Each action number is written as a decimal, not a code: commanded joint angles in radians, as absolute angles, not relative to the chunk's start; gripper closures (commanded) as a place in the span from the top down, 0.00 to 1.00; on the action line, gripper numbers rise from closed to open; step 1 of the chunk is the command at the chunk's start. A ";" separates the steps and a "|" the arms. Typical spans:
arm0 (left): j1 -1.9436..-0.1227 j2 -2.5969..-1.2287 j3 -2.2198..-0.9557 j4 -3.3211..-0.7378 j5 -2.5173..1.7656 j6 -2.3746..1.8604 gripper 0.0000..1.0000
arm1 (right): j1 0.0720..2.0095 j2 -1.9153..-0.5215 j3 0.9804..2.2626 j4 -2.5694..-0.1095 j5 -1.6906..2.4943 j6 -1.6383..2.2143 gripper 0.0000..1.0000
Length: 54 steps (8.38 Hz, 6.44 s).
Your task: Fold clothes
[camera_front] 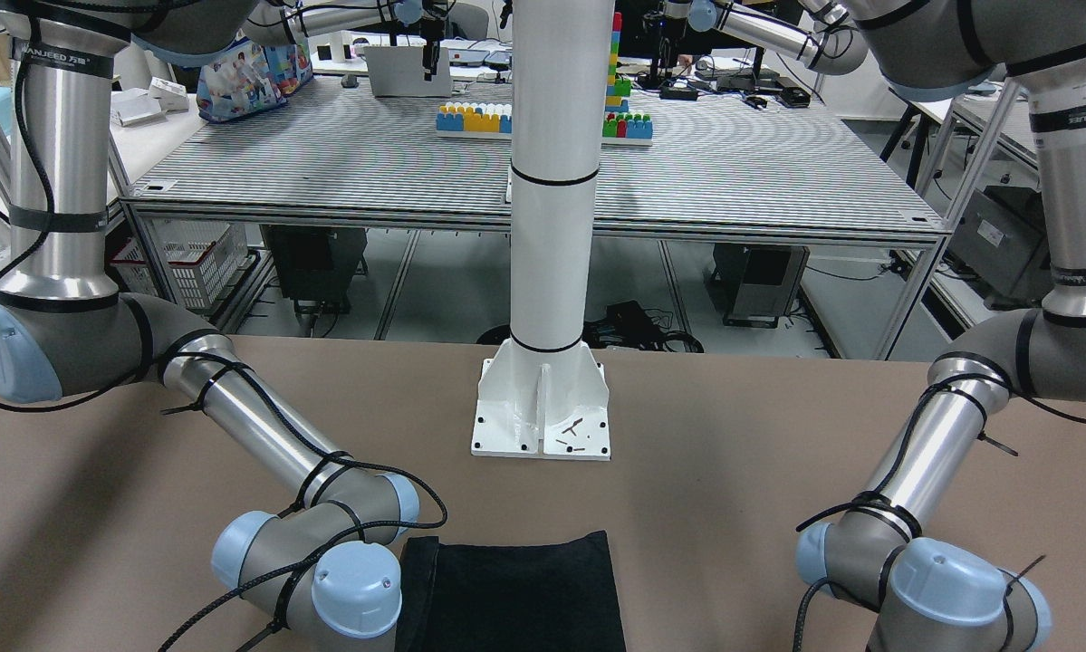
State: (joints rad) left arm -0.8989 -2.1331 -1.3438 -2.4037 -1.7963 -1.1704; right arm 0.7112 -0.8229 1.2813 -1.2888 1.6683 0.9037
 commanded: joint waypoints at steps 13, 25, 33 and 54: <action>-0.885 -2.141 -1.344 -2.404 -1.776 -1.184 1.00 | 0.822 -0.894 1.371 -1.259 1.847 0.876 0.94; -0.885 -2.149 -1.344 -2.402 -1.775 -1.183 1.00 | 0.710 -1.165 1.572 -1.246 1.836 1.138 0.94; -0.885 -2.143 -1.348 -2.404 -1.767 -1.187 1.00 | 0.695 -1.172 1.838 -1.136 1.970 1.380 0.94; -0.861 -2.145 -1.336 -2.402 -1.732 -1.174 1.00 | 0.453 -1.302 1.710 -0.825 1.694 1.534 0.94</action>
